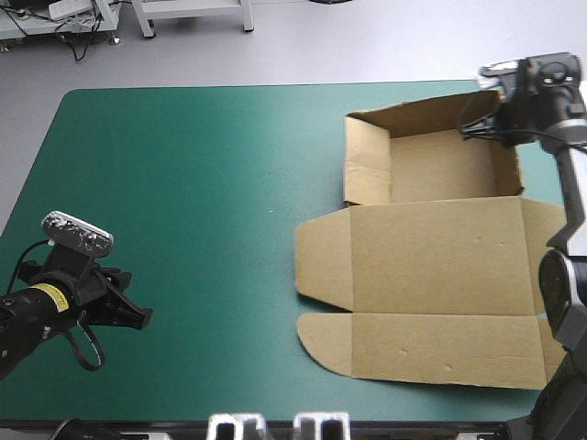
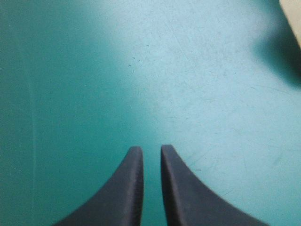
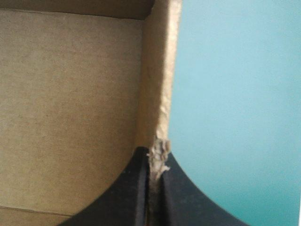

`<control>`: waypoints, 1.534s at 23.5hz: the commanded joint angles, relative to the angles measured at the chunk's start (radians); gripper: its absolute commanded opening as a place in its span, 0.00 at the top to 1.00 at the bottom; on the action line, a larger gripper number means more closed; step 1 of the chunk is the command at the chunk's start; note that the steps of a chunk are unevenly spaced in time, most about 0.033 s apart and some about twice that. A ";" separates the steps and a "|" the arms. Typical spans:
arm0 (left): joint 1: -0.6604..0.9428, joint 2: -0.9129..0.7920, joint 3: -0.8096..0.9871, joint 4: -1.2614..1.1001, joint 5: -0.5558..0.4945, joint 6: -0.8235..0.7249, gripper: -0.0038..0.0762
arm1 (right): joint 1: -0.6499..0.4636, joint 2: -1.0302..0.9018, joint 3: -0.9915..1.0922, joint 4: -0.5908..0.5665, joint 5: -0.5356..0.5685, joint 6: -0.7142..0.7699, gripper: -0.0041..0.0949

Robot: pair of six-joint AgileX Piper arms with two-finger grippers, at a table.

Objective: Fold the box

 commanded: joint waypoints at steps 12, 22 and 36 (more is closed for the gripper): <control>-0.007 0.000 -0.025 0.018 -0.129 -0.016 0.83 | -0.373 -0.007 0.211 -0.014 0.004 -0.170 0.55; -0.007 0.000 -0.025 0.098 -0.192 0.052 0.83 | -0.373 -0.124 0.091 0.008 0.016 -0.126 0.50; -0.007 -0.027 0.059 0.112 -0.233 -0.042 0.97 | -0.373 -0.565 0.263 0.304 0.011 -0.206 0.96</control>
